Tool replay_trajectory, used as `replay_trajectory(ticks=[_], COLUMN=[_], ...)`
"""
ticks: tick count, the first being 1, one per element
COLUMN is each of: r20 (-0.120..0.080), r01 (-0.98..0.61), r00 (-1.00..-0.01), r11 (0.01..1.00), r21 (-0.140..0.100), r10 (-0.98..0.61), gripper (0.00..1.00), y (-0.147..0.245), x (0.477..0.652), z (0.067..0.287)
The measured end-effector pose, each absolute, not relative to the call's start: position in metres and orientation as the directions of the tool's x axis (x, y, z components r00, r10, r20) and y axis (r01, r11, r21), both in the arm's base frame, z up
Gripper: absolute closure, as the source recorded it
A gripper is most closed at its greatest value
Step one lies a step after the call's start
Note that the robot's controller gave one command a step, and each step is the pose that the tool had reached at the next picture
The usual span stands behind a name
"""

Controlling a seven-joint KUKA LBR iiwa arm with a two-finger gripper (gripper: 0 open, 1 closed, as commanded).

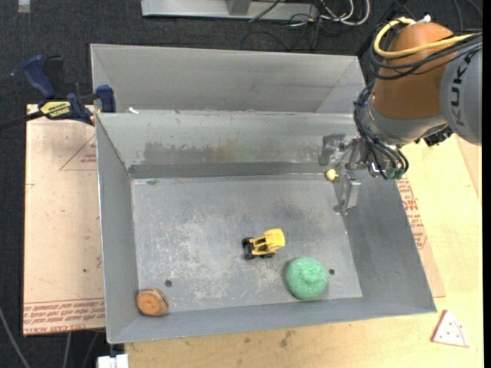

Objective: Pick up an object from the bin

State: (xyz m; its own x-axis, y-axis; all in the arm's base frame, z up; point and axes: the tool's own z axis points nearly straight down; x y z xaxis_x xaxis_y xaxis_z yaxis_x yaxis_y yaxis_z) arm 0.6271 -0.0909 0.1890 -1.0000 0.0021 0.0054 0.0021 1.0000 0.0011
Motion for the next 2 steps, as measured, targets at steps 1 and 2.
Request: replay_trajectory(ticks=[1,2], r20=[-0.002,-0.010], r01=[0.001,-0.038], r00=[-1.000,-0.999], r11=[1.000,0.999], r21=[0.000,-0.002], r10=[0.001,-0.038], gripper=[0.00,0.00], y=[-0.091,-0.071], x=[0.628,0.612], z=[0.194,0.155])
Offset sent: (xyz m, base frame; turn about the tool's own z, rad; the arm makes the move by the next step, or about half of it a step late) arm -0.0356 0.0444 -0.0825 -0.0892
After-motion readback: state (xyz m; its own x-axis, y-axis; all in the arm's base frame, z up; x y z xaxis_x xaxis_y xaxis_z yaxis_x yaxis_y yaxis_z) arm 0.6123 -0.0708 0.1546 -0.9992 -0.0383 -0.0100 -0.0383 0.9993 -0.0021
